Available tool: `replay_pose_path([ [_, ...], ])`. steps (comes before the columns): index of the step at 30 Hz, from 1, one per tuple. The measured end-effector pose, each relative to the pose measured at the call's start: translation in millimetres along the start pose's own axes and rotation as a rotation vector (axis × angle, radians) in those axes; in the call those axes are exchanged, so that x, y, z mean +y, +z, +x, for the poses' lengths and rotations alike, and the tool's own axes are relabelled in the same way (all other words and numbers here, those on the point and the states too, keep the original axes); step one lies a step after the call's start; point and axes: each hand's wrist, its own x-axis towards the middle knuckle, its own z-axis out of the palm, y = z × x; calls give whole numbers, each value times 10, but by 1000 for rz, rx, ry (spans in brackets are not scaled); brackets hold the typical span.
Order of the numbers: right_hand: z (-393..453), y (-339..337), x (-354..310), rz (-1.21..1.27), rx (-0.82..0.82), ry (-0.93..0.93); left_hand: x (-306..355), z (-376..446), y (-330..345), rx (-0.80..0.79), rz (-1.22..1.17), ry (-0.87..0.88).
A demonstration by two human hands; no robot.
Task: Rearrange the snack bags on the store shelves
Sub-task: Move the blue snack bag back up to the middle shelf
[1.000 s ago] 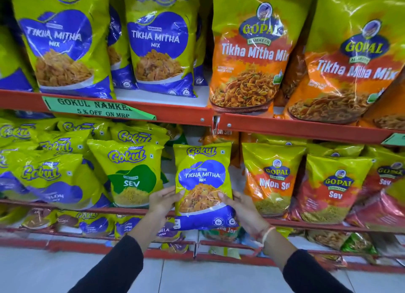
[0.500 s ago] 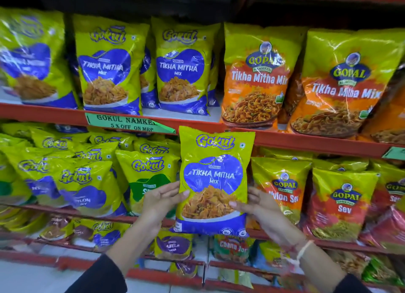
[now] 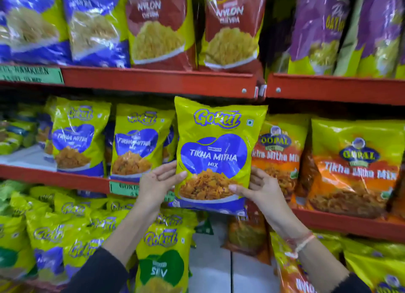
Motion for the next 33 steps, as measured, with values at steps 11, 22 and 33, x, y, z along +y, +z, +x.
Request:
replay_pose_path([
  [11, 645, 287, 290, -167, -12, -37, -153, 587, -44, 64, 31, -7],
  [22, 1002, 523, -529, 309, 375, -154, 383, 1101, 232, 168, -348, 86],
  [33, 1064, 583, -555, 432, 586, -238, 481, 1146, 276, 382, -436, 220],
])
